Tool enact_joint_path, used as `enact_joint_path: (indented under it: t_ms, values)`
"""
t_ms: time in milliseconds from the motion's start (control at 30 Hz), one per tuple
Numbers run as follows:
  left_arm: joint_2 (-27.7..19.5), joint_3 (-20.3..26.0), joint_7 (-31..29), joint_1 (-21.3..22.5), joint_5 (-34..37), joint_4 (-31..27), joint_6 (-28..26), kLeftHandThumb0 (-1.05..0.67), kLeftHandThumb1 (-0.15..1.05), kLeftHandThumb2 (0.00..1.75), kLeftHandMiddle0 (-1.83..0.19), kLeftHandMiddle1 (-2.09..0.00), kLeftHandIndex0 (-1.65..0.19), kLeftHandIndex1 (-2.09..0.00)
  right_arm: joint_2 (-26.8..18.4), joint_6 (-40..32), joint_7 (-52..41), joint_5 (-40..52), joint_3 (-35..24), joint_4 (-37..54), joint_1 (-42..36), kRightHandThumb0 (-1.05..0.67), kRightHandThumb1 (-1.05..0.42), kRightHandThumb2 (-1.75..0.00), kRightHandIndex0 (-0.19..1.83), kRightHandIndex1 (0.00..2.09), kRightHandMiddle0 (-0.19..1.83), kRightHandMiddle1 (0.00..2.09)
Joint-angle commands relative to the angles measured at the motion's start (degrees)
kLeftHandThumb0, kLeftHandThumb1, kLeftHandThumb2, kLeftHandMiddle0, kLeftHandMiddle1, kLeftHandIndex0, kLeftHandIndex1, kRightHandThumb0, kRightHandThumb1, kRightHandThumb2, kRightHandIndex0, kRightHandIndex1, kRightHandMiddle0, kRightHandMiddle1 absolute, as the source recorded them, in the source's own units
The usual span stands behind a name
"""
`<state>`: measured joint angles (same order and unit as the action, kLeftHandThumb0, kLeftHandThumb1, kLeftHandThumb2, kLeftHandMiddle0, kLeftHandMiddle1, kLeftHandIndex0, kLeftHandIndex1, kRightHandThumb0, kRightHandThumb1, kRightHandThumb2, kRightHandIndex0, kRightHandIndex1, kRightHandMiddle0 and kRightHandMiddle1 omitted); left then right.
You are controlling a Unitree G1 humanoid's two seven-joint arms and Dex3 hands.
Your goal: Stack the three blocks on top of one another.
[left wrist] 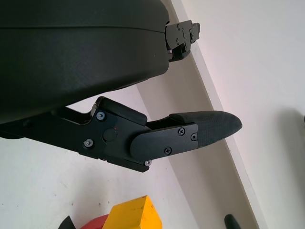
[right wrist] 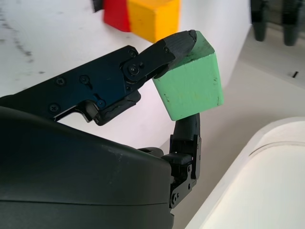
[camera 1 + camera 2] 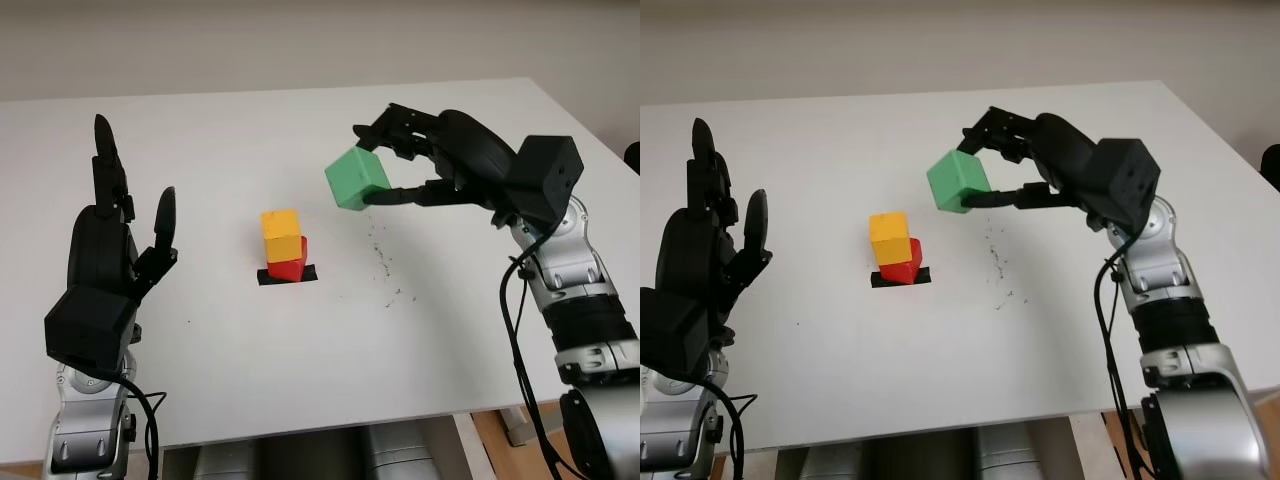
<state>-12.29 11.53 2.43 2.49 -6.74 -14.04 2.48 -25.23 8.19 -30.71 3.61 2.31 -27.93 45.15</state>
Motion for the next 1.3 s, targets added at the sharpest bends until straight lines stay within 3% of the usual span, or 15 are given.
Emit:
enact_joint_path:
  t_ms: [0, 333, 633, 867, 1267]
  values:
    - [0.47, -0.10, 0.27, 0.28, 0.39, 0.00, 0.11, -0.72, 1.05, 0.61, 0.19, 0.00, 0.19, 0.00, 1.41, -2.43, 0.09, 1.10, -0.84, 1.49, 3.33, -0.46, -0.94, -0.05, 0.29, 0.04, 0.39, 1.62]
    - [0.07, 0.44, 0.41, -0.01, -0.80, -1.29, -2.13, -0.75, 1.05, 0.65, 0.19, 0.00, 0.19, 0.00, 2.14, -3.71, -5.38, -4.81, 4.39, -1.52, 15.23, -0.47, -0.92, -0.05, 0.31, 0.05, 0.36, 1.72]
    - [0.61, 0.89, 0.56, 0.29, 0.84, -1.07, -2.62, -0.80, 1.05, 0.72, 0.19, 0.00, 0.19, 0.00, 2.88, 4.69, -7.71, -13.73, 10.65, -11.25, 23.30, -0.47, -0.88, -0.05, 0.37, 0.08, 0.42, 1.66]
    - [0.68, 0.67, 0.57, -0.08, 0.67, -1.84, -3.15, -0.79, 1.05, 0.73, 0.19, 0.00, 0.19, 0.00, 3.86, 9.45, -7.39, -19.19, 13.75, -16.92, 26.53, -0.46, -0.89, -0.06, 0.36, 0.07, 0.43, 1.62]
    - [1.27, 0.32, 1.21, -0.36, -0.13, -0.76, -1.37, -0.78, 1.05, 0.72, 0.19, 0.00, 0.19, 0.00, 5.57, 8.88, -6.34, -21.32, 14.01, -18.63, 26.40, -0.42, -0.91, -0.06, 0.34, 0.05, 0.37, 1.65]
